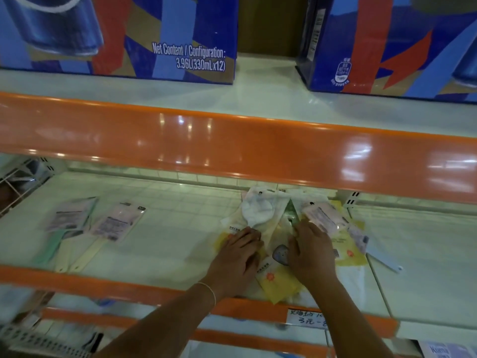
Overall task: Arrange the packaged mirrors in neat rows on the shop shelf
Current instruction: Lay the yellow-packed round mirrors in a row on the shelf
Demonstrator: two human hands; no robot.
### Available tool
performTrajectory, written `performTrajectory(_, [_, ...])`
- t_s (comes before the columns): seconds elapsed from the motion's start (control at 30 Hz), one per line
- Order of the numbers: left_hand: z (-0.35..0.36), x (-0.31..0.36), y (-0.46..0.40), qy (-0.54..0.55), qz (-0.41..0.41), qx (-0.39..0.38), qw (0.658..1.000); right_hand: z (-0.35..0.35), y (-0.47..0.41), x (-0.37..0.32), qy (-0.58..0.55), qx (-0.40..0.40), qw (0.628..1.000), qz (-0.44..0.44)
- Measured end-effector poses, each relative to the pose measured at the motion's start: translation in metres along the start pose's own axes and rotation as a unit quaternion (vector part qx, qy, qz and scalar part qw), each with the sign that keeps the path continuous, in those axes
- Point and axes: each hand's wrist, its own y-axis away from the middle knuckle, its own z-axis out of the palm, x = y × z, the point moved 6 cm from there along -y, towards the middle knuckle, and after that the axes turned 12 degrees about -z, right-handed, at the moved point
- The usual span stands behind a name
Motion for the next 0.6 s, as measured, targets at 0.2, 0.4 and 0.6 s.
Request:
performTrajectory(0.2, [-0.005,0.001,0.0,0.024,-0.01,0.01,1.0,-0.018,0.03,0.002,-0.138,0.094,0.977,0.13])
performTrajectory(0.4, [-0.019,-0.002,0.003,0.083,-0.037,0.081,0.993,-0.008,0.049,0.004,-0.347,0.096,0.881,0.307])
performTrajectory(0.6, [-0.04,-0.026,0.002,0.165,-0.165,0.098,0.967,0.014,0.055,-0.037,-0.449,0.159,0.809,0.345])
